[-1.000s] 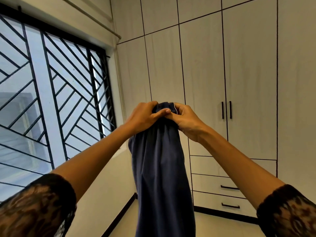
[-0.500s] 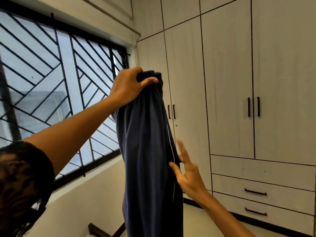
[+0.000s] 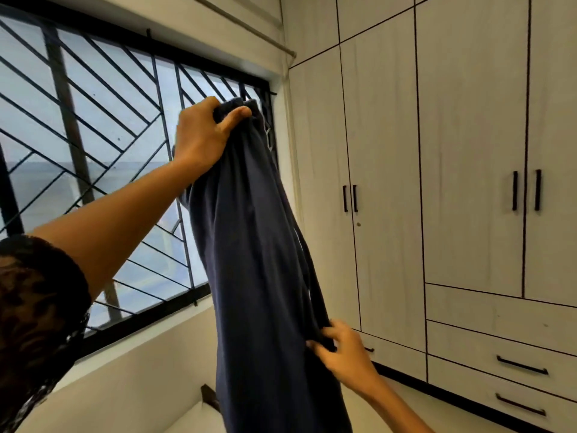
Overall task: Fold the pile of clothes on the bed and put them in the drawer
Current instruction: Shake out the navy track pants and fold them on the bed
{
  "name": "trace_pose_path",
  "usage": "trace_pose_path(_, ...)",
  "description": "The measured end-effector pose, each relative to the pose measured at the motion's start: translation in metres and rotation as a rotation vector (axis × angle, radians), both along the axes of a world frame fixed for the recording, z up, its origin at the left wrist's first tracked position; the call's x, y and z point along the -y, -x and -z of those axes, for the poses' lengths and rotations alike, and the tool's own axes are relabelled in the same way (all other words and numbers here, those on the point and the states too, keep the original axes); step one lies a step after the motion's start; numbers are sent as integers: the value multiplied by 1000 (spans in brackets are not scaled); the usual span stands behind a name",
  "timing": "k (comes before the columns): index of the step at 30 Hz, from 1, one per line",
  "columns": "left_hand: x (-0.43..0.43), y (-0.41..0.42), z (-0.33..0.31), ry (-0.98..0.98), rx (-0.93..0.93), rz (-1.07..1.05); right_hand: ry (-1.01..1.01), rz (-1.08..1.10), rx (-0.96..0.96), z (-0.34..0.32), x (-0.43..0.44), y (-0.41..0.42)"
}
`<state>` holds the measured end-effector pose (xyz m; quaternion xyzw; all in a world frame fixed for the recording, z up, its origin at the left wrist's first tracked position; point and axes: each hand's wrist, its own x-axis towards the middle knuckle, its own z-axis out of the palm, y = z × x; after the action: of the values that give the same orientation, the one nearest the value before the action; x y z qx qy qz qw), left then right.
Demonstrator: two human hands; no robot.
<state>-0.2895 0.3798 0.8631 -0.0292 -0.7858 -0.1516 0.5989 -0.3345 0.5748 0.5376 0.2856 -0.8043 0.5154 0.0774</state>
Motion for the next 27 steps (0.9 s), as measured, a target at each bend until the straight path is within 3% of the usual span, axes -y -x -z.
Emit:
trace_pose_path(4, 37, -15, 5, -60, 4, -99, 63, 78, 28, -2, -4, 10)
trace_pose_path(8, 72, -34, 25, -148, 57, -170, 4, 63, -1, -2, 3, 23)
trace_pose_path(13, 140, -80, 61, -215, 236, -244, -73, 111, -94, 1, 13, 38)
trace_pose_path(21, 236, -179, 149, -240, 485, -493, -342, 150, -248, -4, 67, 27)
trace_pose_path(24, 258, -220, 188, -292, 580, -609, -482, 196, -300, 16, 98, 11)
trace_pose_path(27, 273, -267, 239, -350, 633, -734, -481, 135, -268, 51, 141, -13)
